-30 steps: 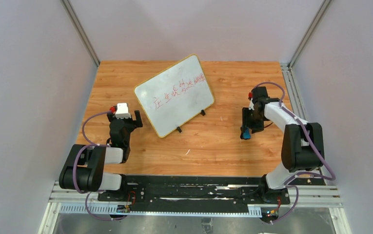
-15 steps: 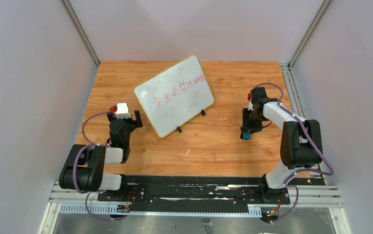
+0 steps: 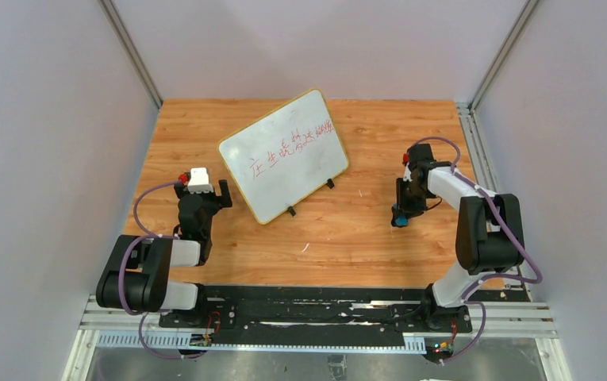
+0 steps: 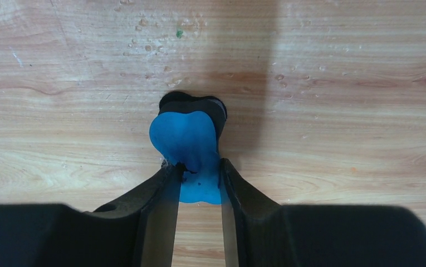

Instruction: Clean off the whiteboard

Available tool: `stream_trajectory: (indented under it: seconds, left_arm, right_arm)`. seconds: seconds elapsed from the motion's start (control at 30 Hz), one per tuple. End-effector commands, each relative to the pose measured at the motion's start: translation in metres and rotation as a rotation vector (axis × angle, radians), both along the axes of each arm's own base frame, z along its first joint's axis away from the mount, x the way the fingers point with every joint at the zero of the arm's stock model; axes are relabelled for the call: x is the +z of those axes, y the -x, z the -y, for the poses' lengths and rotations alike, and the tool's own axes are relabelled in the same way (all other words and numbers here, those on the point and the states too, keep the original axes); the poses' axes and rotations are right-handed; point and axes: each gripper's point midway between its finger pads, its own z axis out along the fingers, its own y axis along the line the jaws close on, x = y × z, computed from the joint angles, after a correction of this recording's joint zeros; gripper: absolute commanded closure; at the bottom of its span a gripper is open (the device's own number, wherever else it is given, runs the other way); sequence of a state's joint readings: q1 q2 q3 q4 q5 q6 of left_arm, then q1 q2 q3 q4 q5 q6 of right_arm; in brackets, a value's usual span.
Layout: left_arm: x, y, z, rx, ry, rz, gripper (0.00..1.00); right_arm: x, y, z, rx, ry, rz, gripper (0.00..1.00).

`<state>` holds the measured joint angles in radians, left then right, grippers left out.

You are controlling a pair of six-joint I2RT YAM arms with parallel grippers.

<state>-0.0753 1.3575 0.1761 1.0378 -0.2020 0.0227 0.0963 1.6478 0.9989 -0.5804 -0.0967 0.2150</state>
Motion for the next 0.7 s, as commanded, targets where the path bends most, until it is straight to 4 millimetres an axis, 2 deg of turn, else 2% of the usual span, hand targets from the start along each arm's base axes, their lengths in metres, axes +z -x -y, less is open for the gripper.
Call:
stream_trajectory:
  seconds: [0.0,0.03,0.1,0.13,0.5,0.67]
  left_arm:
    - [0.014,-0.006,-0.001,0.007,-0.008,0.048,0.02]
    - [0.013,-0.006,0.000,0.006,-0.008,0.048,0.02]
    - [0.013,-0.006,-0.001,0.007,-0.009,0.046,0.02]
    - [0.013,-0.006,-0.001,0.007,-0.009,0.047,0.02]
    - [0.016,-0.004,-0.006,0.043,0.004,0.048,0.02]
    - [0.030,-0.006,-0.008,0.036,0.016,0.059,0.02]
  right_arm:
    - [-0.005,0.009,-0.001,-0.002,0.017,-0.028,0.77]
    - [-0.004,0.009,0.000,-0.006,0.024,-0.026,0.82]
    - [-0.001,0.011,0.002,-0.016,0.040,-0.019,0.97]
    - [0.002,0.011,0.003,-0.022,0.046,-0.012,0.99]
    - [0.043,0.008,-0.007,-0.026,-0.001,0.138,0.99]
    - [0.053,0.010,-0.010,-0.018,-0.011,0.161,0.99]
